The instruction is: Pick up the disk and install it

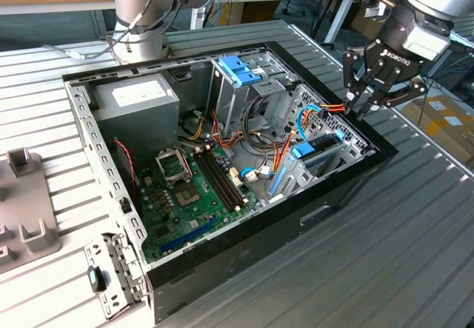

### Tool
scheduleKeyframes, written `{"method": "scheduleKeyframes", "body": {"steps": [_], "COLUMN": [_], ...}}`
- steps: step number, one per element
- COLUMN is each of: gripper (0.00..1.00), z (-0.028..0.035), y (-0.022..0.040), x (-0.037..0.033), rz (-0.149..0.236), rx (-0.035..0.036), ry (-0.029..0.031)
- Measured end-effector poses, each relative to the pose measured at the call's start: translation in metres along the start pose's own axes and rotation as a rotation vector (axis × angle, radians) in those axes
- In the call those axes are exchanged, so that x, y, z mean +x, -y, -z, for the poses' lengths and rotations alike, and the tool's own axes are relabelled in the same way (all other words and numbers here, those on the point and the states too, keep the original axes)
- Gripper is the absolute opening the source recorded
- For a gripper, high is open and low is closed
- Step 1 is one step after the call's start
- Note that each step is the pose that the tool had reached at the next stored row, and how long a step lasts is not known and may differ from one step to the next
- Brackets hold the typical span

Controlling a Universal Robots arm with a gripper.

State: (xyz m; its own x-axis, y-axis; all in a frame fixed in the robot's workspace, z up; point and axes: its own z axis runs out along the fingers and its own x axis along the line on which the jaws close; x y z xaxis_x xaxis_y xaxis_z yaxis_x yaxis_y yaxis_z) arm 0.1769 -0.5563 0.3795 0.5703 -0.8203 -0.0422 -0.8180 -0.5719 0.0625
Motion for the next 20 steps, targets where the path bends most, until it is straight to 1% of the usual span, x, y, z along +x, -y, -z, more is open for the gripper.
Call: {"method": "scheduleKeyframes", "body": {"steps": [7,9,11,12,20], "gripper": [0.30,0.30,0.30,0.30,0.30], "z": [-0.0001,-0.0001,-0.0001,-0.0001,-0.0002], "y": [0.0000,0.0000,0.0000,0.0000,0.0000], "x": [0.0000,0.0000,0.0000,0.0000,0.0000], "rz": [0.054,0.076,0.090,0.104,0.157], "rx": [-0.0023,-0.0032,-0.0038,-0.0044,-0.0066], "ry": [-0.0033,-0.0047,-0.0055,-0.0065,-0.0098]}}
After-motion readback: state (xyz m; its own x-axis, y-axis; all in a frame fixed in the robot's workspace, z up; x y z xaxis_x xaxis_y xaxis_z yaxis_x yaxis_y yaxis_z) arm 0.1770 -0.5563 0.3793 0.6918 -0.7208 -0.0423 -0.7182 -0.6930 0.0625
